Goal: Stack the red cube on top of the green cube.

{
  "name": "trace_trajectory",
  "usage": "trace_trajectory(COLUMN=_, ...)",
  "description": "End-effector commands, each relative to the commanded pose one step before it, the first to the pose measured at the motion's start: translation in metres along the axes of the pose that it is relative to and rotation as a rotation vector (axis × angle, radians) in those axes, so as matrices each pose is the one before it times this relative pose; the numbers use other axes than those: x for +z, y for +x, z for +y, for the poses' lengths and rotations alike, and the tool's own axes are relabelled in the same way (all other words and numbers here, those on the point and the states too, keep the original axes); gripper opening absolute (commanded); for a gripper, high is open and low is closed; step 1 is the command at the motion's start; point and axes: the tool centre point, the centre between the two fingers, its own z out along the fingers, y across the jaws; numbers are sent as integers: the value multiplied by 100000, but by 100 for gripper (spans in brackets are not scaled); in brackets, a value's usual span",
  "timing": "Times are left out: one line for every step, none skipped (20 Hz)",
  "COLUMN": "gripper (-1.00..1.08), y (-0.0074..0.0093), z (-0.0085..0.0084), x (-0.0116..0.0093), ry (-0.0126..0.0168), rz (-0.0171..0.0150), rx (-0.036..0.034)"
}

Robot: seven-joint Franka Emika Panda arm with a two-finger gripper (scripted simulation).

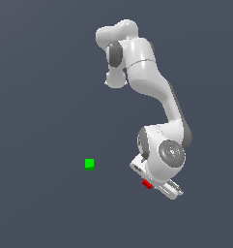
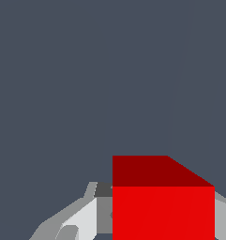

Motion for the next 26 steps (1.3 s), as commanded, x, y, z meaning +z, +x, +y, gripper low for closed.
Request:
trace_trajectory(gripper=-100, y=-3, z=3, x=-83, ry=2, rz=14, rx=-3)
trace_trajectory(gripper=-100, y=-6, z=6, x=-110, ry=0, rz=0, rx=0)
trace_trajectory(gripper=-100, y=-7, z=7, x=-161, ry=0, rz=0, rx=0)
trace_trajectory(gripper=-100, y=-7, z=8, x=-217, ry=0, rz=0, rx=0)
trace_trajectory(gripper=-100, y=-7, z=7, x=-279, ry=0, rz=0, rx=0)
trace_trajectory(gripper=-100, y=-7, z=7, x=-344, ry=0, rz=0, rx=0)
trace_trajectory(gripper=-100, y=-6, z=7, x=-414, ry=0, rz=0, rx=0)
trace_trajectory(gripper=-100, y=-6, z=6, x=-488, ry=0, rz=0, rx=0)
trace_trajectory(gripper=-100, y=-6, z=6, x=-565, ry=0, rz=0, rx=0)
trace_trajectory(gripper=-100, y=-7, z=7, x=-647, ry=0, rz=0, rx=0)
trace_trajectory(gripper=-100, y=-8, z=8, x=-732, ry=0, rz=0, rx=0)
trace_trajectory(gripper=-100, y=-8, z=9, x=-751, ry=0, rz=0, rx=0)
trace_trajectory(gripper=-100, y=-8, z=8, x=-717, ry=0, rz=0, rx=0)
trace_trajectory(gripper=-100, y=-7, z=7, x=-674, ry=0, rz=0, rx=0)
trace_trajectory(gripper=-100, y=0, z=13, x=-653, ry=48, rz=-6, rx=8)
trace_trajectory(gripper=-100, y=-3, z=3, x=-578, ry=0, rz=0, rx=0)
trace_trajectory(gripper=-100, y=0, z=0, x=-528, ry=0, rz=0, rx=0)
trace_trajectory(gripper=-100, y=3, z=-4, x=-476, ry=0, rz=0, rx=0)
trace_trajectory(gripper=-100, y=7, z=-8, x=-423, ry=0, rz=0, rx=0)
trace_trajectory(gripper=-100, y=12, z=-12, x=-367, ry=0, rz=0, rx=0)
trace_trajectory(gripper=-100, y=16, z=-17, x=-309, ry=0, rz=0, rx=0)
trace_trajectory(gripper=-100, y=19, z=-20, x=-240, ry=0, rz=0, rx=0)
trace_trajectory(gripper=-100, y=17, z=-18, x=-156, ry=0, rz=0, rx=0)
trace_trajectory(gripper=-100, y=-2, z=-22, x=-94, ry=-19, rz=43, rx=-14)
trace_trajectory(gripper=-100, y=4, z=-4, x=-27, ry=0, rz=0, rx=0)
trace_trajectory(gripper=-100, y=4, z=-5, x=127, ry=93, rz=56, rx=1)
